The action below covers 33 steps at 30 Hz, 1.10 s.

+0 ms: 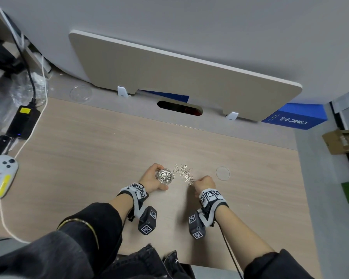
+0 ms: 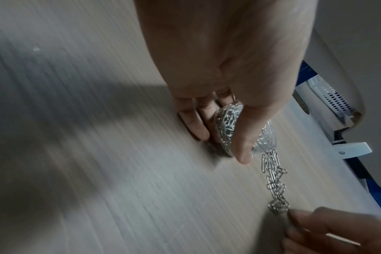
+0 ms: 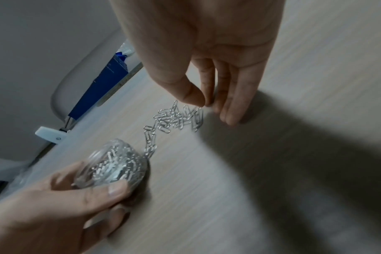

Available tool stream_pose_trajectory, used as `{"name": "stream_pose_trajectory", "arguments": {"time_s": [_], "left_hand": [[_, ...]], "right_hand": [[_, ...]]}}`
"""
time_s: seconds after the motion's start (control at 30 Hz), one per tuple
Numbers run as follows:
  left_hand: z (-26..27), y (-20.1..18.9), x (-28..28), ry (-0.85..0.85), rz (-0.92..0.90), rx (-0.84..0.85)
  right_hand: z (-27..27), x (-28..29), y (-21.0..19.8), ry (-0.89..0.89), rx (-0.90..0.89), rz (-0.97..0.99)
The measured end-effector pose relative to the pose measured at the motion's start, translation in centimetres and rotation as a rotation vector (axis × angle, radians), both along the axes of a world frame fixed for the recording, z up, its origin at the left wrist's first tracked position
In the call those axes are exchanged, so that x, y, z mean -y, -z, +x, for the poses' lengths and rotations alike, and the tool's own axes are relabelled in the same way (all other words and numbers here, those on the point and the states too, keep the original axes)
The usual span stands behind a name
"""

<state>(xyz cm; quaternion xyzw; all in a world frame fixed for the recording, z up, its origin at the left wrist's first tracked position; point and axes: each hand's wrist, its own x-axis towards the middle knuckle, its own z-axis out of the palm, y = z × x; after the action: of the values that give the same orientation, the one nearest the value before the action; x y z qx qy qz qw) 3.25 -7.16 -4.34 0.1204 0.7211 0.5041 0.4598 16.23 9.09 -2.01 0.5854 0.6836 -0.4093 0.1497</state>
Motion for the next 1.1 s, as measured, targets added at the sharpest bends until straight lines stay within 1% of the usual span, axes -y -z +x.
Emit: {"name": "stream_pose_trajectory", "arguments": {"time_s": [0.07,0.13,0.2,0.23,0.3,0.37,0.43,0.5,0.6,0.67,0.83,1.1], "left_hand": [[0.0,-0.1,0.0,-0.001,-0.001,0.007],[0.0,-0.1,0.0,-0.001,-0.001,0.011],[0.0,-0.2,0.0,0.000,-0.007,0.006],[0.0,-0.2,0.0,-0.002,-0.006,0.010],[0.0,-0.2,0.0,-0.004,-0.004,0.018],[0.0,-0.3,0.0,-0.002,-0.011,0.011],[0.0,-0.5,0.0,-0.001,-0.004,0.016],[0.0,-0.5,0.0,-0.001,-0.005,0.004],[0.0,-0.6,0.0,-0.007,-0.004,0.002],[0.1,-0.7,0.0,-0.008,-0.007,-0.004],[-0.1,-0.5,0.1,0.004,-0.015,-0.004],[0.0,-0.3,0.1,0.006,-0.010,-0.008]], "right_hand": [[-0.7,0.6,0.5,0.072,-0.053,-0.019],[-1.4,0.5,2.2,0.142,-0.121,-0.032],[-1.8,0.0,4.1,0.157,-0.185,-0.044],[-2.0,0.0,4.0,0.144,-0.216,-0.028],[-2.1,0.3,1.8,0.113,-0.261,0.028],[-1.8,0.5,0.1,0.079,-0.228,0.108],[-1.3,0.6,-0.9,0.029,-0.146,0.159],[-1.3,1.0,-1.2,-0.024,-0.075,0.152],[-2.4,1.9,-1.0,-0.052,-0.010,0.135],[-3.3,2.5,-0.9,-0.063,0.005,0.141],[-4.4,3.2,-0.8,-0.166,0.084,0.218],[-4.5,2.7,-0.3,-0.293,0.075,0.277]]}}
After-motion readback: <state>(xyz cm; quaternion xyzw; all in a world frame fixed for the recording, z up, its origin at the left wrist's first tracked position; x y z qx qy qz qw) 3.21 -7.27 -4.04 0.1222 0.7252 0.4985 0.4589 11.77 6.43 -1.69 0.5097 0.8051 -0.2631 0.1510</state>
